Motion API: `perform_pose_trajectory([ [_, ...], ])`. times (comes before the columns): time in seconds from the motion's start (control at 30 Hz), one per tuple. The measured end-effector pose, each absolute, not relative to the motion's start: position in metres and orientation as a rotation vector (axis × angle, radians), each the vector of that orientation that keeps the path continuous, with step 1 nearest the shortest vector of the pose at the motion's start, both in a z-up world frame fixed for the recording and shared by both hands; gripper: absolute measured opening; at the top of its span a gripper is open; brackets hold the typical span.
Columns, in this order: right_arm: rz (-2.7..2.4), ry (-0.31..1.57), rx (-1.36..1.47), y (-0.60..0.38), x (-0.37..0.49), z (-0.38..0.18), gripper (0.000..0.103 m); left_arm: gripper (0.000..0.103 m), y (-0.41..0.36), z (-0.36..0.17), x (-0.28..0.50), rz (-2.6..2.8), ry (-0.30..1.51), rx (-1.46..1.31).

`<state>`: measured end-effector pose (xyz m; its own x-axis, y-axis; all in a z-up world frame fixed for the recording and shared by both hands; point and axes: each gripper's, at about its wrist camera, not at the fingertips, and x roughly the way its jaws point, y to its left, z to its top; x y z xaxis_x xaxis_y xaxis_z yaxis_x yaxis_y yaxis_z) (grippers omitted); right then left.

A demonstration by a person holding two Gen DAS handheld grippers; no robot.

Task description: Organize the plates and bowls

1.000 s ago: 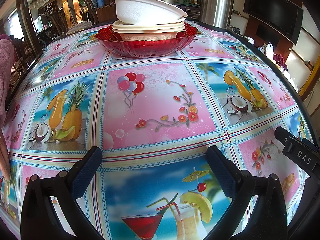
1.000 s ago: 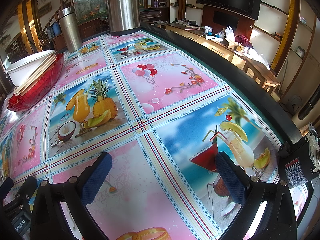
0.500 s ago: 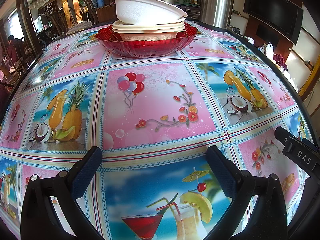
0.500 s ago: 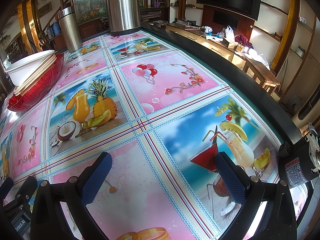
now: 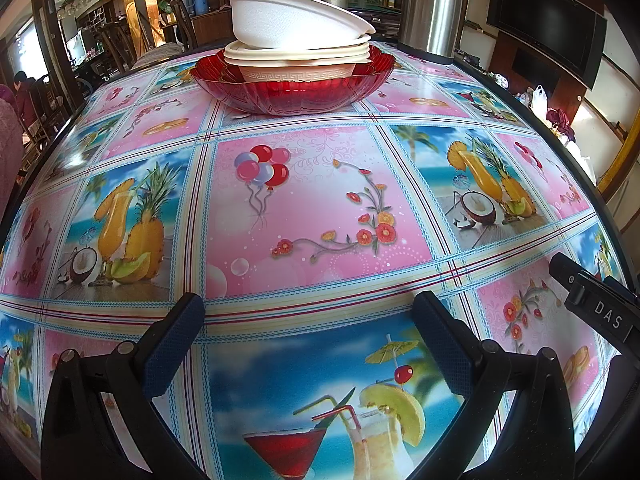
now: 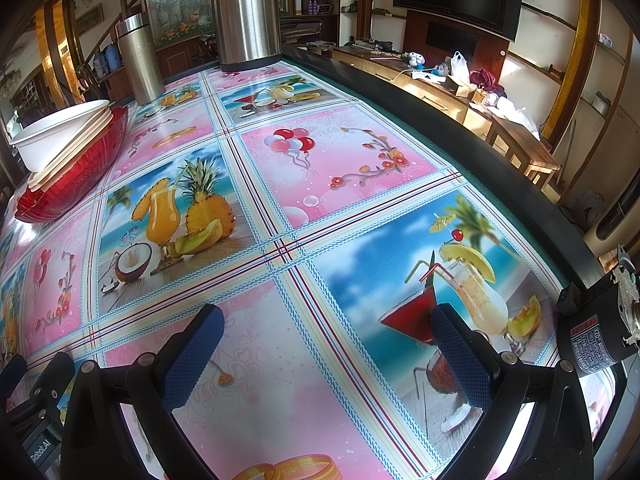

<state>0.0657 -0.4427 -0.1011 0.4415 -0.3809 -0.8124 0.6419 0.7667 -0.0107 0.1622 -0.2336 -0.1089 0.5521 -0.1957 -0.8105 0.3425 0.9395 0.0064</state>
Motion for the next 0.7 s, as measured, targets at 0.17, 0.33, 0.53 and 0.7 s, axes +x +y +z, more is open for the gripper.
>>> perform_pose_trajectory([
  [0.17,-0.648,0.912,0.321,-0.4429,0.0658,-0.1010,0.103,0.103,-0.2336,-0.1089,0.1622,-0.320,0.934,0.171],
  [0.33,-0.648,0.912,0.321,-0.4428,0.0657,-0.1010,0.103,0.103,-0.2336,-0.1089,0.1622,-0.320,0.934,0.171],
  [0.53,-0.648,0.913,0.321,-0.4427,0.0658,-0.1011,0.103,0.103,-0.2388,-0.1088,0.1546,-0.112,0.940,0.066],
  [0.7,-0.676,0.907,0.339,-0.4416,0.0658,-0.1011,0.103,0.103,-0.2404,-0.1089,0.1524,-0.111,0.941,0.066],
])
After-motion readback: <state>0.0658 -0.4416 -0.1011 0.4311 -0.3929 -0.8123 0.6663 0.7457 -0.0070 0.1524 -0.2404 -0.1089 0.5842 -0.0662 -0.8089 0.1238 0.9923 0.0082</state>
